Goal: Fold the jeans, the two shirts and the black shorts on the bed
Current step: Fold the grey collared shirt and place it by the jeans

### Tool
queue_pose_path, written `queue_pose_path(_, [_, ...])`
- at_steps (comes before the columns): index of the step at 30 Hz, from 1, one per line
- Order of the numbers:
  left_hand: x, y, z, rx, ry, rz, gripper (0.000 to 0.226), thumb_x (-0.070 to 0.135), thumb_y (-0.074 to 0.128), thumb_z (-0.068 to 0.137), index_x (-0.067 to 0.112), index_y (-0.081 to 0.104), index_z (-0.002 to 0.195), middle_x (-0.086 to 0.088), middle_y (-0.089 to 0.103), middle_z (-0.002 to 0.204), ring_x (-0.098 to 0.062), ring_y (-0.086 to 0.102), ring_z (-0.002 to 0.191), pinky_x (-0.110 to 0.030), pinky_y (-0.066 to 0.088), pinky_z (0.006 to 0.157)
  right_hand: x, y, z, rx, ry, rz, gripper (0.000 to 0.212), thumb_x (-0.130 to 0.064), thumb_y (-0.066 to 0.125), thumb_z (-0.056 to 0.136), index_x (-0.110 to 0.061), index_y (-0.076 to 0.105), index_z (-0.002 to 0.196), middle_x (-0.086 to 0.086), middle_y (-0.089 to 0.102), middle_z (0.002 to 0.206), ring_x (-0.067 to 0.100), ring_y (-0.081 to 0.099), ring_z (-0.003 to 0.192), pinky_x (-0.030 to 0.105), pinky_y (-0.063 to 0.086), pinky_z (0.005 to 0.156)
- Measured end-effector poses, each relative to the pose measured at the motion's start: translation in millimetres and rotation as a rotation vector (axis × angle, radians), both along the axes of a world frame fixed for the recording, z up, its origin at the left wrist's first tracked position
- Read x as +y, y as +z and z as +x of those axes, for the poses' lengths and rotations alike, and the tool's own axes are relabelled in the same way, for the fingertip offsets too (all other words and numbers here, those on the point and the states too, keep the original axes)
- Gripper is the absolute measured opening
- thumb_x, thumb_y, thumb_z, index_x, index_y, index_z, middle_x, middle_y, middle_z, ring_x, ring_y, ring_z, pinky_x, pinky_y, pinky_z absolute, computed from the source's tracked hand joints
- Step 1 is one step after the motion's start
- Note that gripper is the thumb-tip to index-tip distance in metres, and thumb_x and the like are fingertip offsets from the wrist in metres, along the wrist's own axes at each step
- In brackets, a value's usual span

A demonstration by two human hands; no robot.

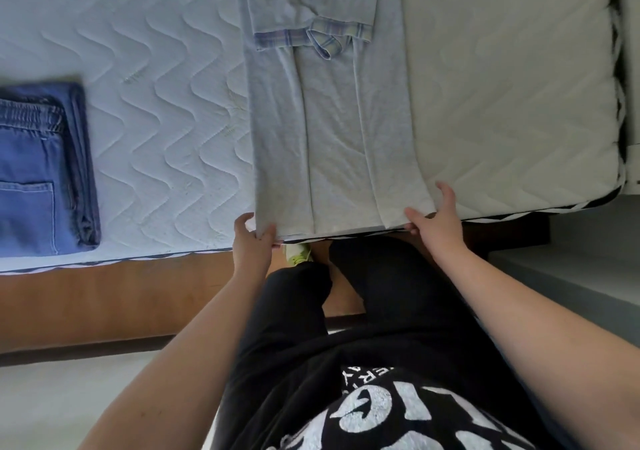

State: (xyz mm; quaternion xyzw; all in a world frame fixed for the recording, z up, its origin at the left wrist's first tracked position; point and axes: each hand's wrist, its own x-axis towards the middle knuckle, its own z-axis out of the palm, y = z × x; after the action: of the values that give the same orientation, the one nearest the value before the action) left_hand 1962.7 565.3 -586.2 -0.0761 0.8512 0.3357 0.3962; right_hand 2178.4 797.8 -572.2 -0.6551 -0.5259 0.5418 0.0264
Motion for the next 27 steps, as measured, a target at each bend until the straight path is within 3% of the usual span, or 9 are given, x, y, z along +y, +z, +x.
queue_pose_path(3, [-1,17,6,0.061,0.048,0.102,0.029,0.021,0.055,0.099,0.03,0.041,0.123,-0.003,0.073,0.078,-0.017,0.071,0.065,-0.025,0.049,0.063,-3,15,3,0.008,0.165,0.149,0.041,-0.024,0.067,0.091,-0.041,0.048,0.123,0.001,0.066,0.103,0.016,0.068,0.083,0.024,0.055,0.075])
queue_pose_path(6, [-3,24,2,0.074,-0.084,0.169,0.023,0.016,0.048,0.101,0.033,0.062,0.105,-0.001,0.071,0.089,-0.01,0.068,0.066,-0.025,0.051,0.071,-4,27,5,0.008,0.327,0.202,0.014,-0.025,0.061,0.096,-0.033,0.063,0.107,-0.01,0.065,0.109,0.013,0.063,0.099,0.02,0.042,0.081])
queue_pose_path(9, [-7,31,-4,0.068,-0.299,0.149,0.028,0.013,0.056,0.096,0.034,0.066,0.112,0.007,0.067,0.102,-0.003,0.062,0.082,-0.015,0.044,0.076,-4,36,9,-0.008,0.516,0.133,0.034,-0.01,0.057,0.094,-0.024,0.062,0.126,-0.008,0.059,0.123,0.006,0.052,0.108,0.011,0.033,0.089])
queue_pose_path(12, [-10,36,-10,0.12,-0.549,0.097,0.053,0.002,0.063,0.083,0.026,0.058,0.131,0.004,0.059,0.108,-0.003,0.056,0.089,-0.007,0.039,0.08,-2,38,13,-0.136,0.746,0.225,0.056,0.004,0.051,0.086,-0.022,0.056,0.135,-0.001,0.056,0.13,0.017,0.053,0.113,0.021,0.035,0.096])
queue_pose_path(15, [-11,34,-13,0.379,-0.787,-0.054,0.05,0.006,0.064,0.084,0.023,0.058,0.13,0.0,0.058,0.111,-0.018,0.059,0.097,-0.03,0.037,0.098,-1,36,13,-0.311,0.89,0.584,0.041,-0.002,0.059,0.085,-0.024,0.063,0.119,0.003,0.066,0.105,0.029,0.061,0.09,0.032,0.031,0.081])
queue_pose_path(17, [-8,35,-14,0.543,-0.809,-0.107,0.038,0.01,0.067,0.084,0.022,0.066,0.12,-0.001,0.061,0.105,-0.024,0.059,0.099,-0.035,0.034,0.097,-1,37,10,-0.364,0.891,0.754,0.028,-0.008,0.072,0.077,-0.022,0.067,0.1,0.001,0.067,0.089,0.028,0.061,0.081,0.033,0.025,0.075])
queue_pose_path(21, [3,40,-21,0.85,-0.86,-0.083,0.023,0.004,0.083,0.064,0.016,0.072,0.081,-0.01,0.057,0.096,-0.032,0.053,0.092,-0.044,0.041,0.084,6,43,-1,-0.347,0.903,0.948,0.022,-0.016,0.084,0.066,-0.017,0.069,0.082,0.008,0.059,0.096,0.032,0.055,0.087,0.034,0.024,0.076])
queue_pose_path(24, [16,50,-39,1.049,-1.152,0.079,0.021,0.0,0.081,0.064,0.011,0.065,0.073,-0.017,0.06,0.122,-0.033,0.056,0.11,-0.043,0.047,0.092,13,49,-11,-0.194,0.972,1.056,0.017,-0.011,0.077,0.067,-0.011,0.065,0.079,0.011,0.061,0.116,0.032,0.055,0.105,0.036,0.032,0.092])
queue_pose_path(27, [26,68,-55,1.05,-1.401,0.177,0.035,-0.006,0.085,0.056,0.009,0.067,0.083,-0.01,0.071,0.102,-0.028,0.07,0.082,-0.033,0.057,0.071,19,62,-17,-0.102,1.067,1.044,0.032,0.002,0.082,0.061,-0.007,0.064,0.085,0.008,0.067,0.084,0.031,0.062,0.076,0.036,0.05,0.071])
